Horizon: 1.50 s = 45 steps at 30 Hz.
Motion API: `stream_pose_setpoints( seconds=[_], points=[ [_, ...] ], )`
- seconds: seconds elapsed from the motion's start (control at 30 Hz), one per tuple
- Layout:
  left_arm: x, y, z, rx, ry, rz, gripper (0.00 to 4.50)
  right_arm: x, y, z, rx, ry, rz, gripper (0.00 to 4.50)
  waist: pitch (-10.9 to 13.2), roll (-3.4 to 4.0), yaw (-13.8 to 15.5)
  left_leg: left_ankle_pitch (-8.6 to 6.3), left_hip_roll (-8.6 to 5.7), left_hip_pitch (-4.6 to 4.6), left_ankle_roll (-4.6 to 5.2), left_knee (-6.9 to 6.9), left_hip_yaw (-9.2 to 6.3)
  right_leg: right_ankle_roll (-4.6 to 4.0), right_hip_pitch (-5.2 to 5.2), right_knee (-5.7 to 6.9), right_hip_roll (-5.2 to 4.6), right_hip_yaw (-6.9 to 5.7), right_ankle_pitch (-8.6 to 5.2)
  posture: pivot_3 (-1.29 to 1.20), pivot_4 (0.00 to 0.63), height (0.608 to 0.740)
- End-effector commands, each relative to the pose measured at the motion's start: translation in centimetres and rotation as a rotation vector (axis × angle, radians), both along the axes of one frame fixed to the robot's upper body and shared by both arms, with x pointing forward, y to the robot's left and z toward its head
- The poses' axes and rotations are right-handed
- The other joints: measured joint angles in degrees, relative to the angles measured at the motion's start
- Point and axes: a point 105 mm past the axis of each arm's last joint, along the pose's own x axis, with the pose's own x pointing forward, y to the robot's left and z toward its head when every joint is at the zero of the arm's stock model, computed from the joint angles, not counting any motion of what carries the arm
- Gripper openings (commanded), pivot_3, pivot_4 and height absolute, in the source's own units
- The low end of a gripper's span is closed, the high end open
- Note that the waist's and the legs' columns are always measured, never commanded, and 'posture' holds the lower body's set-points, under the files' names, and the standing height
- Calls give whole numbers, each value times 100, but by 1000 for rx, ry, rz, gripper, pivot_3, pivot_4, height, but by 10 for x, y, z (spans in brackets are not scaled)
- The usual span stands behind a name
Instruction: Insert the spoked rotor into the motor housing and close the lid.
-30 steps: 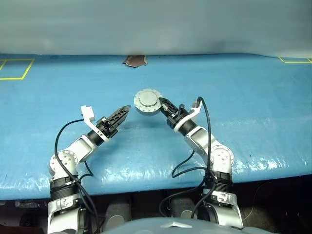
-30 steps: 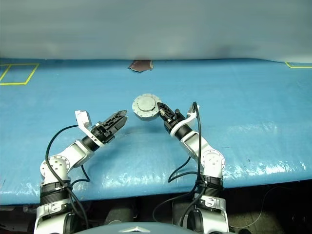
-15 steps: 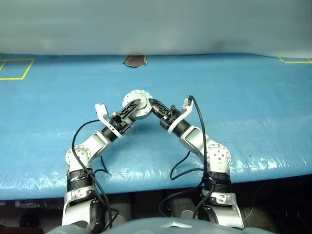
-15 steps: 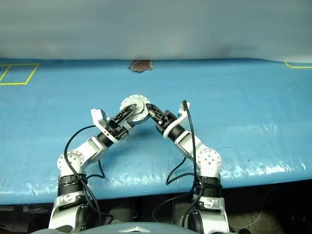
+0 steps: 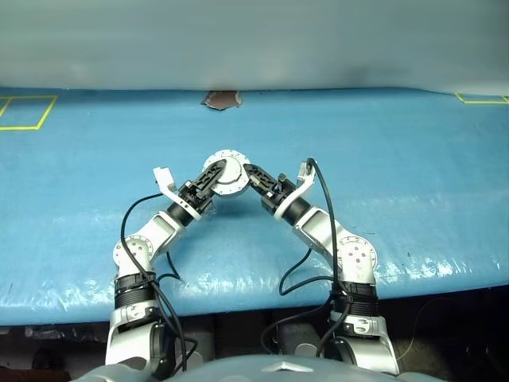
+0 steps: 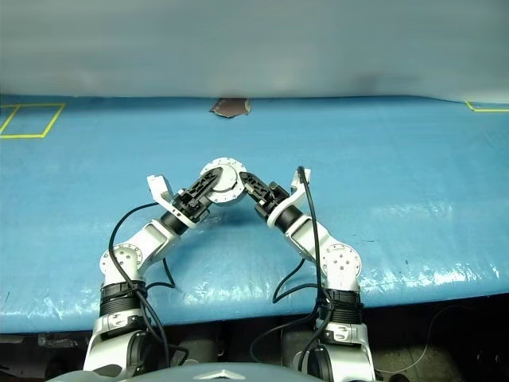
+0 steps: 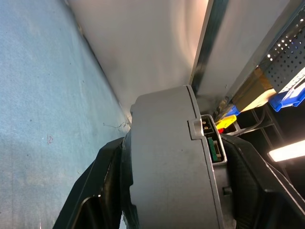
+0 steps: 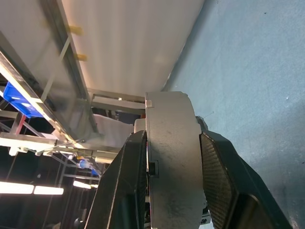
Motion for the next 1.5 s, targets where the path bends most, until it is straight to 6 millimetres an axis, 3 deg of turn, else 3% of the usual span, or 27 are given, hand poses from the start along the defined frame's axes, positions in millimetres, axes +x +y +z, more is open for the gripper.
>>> stream_pose_setpoints(
  seconds=[0.03,0.07,0.3,0.47,0.57,0.73,0.9,1.03,1.23,1.5],
  points=[
    [0,-4,3,4,-2,-23,2585,-11,12,29,67,-132,42,1239,0,0,1,0,0,0,0,0,0,0,1,0,0,0,0,0,150,740],
    [0,-4,3,5,1,-21,2585,-12,12,29,58,-143,43,1239,0,0,2,0,0,0,0,1,0,0,1,0,0,0,0,0,150,740],
    [6,8,-5,42,28,80,2585,-3,5,26,-5,-150,-61,3542,0,0,2,0,0,1,0,1,0,0,1,1,0,0,0,0,150,740],
    [23,39,-14,92,73,290,2585,16,-19,6,-75,-59,-247,3542,-2,-1,1,0,-1,5,0,3,1,2,4,0,0,2,3,0,150,740],
    [38,75,-18,149,121,524,2585,14,-22,6,-82,-76,-245,3542,-2,-2,-6,0,1,3,0,3,1,-1,1,1,2,2,4,0,150,740],
    [49,110,-9,182,117,705,2585,10,-22,12,-125,-150,-243,3542,-2,-2,46,0,1,-2,-1,3,-1,-6,1,-2,3,1,10,0,150,740],
    [57,127,-3,212,110,780,2585,8,-22,15,-147,-189,-244,3542,-3,-4,78,0,-4,-3,-1,5,-1,0,4,-6,-1,1,14,0,150,740],
    [61,132,-11,303,140,808,2585,9,-22,10,-157,-168,-246,3542,-3,-5,78,1,-4,-2,-1,6,-1,0,5,-5,0,1,14,0,150,740],
    [63,144,-20,395,193,895,4471,9,-22,3,-176,-140,-245,3577,-6,-8,67,1,-3,6,-1,7,-1,-3,11,-1,0,2,17,0,150,740],
    [56,173,-13,416,191,1062,4493,9,-22,1,-179,-133,-239,3577,-8,-9,25,2,-1,10,-1,8,0,-18,12,1,2,3,28,0,150,740]
  ],
)
